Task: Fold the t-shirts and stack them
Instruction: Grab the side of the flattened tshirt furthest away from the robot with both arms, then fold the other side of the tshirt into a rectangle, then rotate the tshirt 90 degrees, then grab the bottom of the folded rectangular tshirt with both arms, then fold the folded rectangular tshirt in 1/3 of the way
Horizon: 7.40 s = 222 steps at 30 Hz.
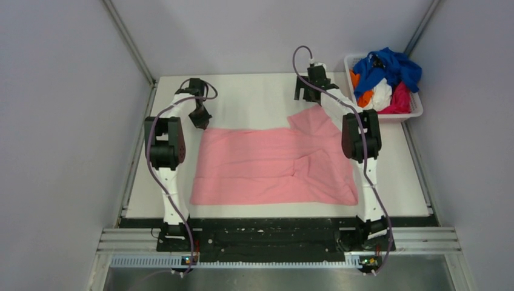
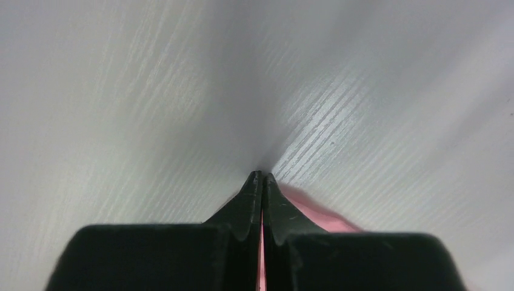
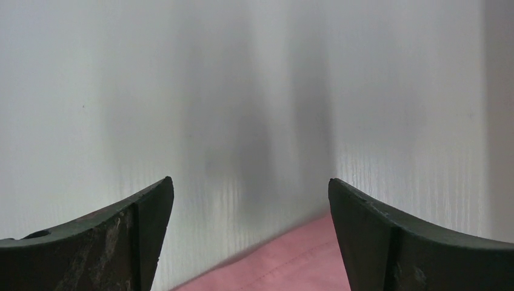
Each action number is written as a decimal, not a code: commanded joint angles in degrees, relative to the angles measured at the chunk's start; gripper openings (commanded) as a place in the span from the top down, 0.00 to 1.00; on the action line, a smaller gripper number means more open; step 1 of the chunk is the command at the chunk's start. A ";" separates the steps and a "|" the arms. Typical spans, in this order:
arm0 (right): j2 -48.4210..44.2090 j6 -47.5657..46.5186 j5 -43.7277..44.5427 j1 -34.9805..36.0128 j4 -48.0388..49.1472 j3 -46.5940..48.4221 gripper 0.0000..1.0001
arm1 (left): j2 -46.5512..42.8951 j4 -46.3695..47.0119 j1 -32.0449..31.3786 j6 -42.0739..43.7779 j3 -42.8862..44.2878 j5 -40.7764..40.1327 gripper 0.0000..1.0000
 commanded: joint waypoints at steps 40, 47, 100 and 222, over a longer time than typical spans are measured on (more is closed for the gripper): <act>-18.18 -2.63 0.92 -0.16 3.34 -16.03 1.00 | -18.49 9.48 -0.34 2.22 -14.86 1.99 1.00; -32.24 -2.76 0.39 0.75 6.91 -32.72 1.00 | -27.62 13.81 -0.53 1.92 -24.60 3.43 1.00; -79.99 31.11 -14.95 8.01 6.41 -86.42 0.01 | -53.38 29.35 -2.77 -6.25 -62.32 32.72 0.01; -74.49 31.06 -14.19 25.20 15.98 -80.20 1.00 | -53.73 27.02 -32.84 -10.54 -54.27 17.79 1.00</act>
